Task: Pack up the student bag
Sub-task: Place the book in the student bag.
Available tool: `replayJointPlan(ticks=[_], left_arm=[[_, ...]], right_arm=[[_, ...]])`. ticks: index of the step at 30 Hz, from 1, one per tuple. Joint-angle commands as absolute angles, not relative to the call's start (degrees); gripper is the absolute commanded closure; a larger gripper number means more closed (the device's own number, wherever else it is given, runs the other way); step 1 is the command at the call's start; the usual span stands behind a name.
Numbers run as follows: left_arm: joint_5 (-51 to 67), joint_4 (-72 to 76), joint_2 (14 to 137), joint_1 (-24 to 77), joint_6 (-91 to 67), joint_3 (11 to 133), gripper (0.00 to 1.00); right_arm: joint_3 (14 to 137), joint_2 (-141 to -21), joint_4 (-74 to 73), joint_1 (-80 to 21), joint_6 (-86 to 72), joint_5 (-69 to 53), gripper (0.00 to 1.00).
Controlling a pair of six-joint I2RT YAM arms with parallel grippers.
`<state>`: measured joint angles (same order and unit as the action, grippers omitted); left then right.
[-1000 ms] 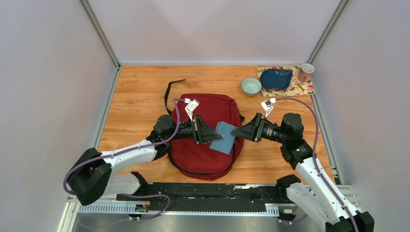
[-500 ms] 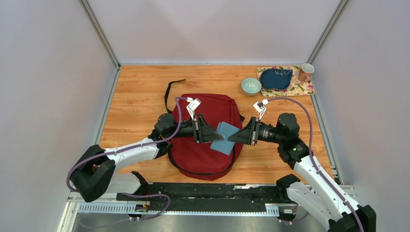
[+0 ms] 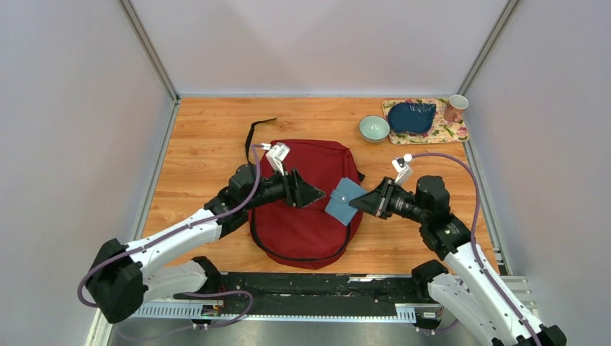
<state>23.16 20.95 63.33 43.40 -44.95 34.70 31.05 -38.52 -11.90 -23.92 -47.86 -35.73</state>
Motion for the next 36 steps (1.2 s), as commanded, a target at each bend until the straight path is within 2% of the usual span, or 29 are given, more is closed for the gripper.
replayJointPlan(ticks=[1, 5, 12, 17, 24, 31, 36], left_arm=[[5.29, 0.29, 60.47, 43.24, -30.51, 43.05, 0.26], [1.14, -10.09, 65.55, 43.07, -22.25, 50.52, 0.23], [9.22, -22.84, 81.89, 42.54, -11.00, 67.56, 0.22], [11.77, -27.67, 88.50, 41.49, -10.37, 71.45, 0.21], [13.45, -27.51, 91.41, 39.90, -13.97, 70.32, 0.21], [15.72, -26.90, 88.77, 39.73, -15.38, 66.89, 0.23], [17.93, -26.81, 85.78, 39.64, -17.40, 62.67, 0.28]], right_arm=[[32.00, -34.37, -17.75, -23.91, -45.09, -24.62, 1.00], [31.03, -33.93, -18.10, -23.91, -46.14, -22.77, 1.00], [32.43, -32.44, -22.23, -23.99, -46.06, -18.64, 1.00], [32.26, -29.10, -24.87, -23.99, -45.97, -14.95, 1.00], [31.91, -28.39, -26.10, -23.91, -46.05, -14.77, 1.00], [31.55, -28.74, -25.67, -23.99, -46.14, -14.59, 1.00], [30.94, -29.00, -25.14, -23.99, -46.41, -14.68, 1.00]])
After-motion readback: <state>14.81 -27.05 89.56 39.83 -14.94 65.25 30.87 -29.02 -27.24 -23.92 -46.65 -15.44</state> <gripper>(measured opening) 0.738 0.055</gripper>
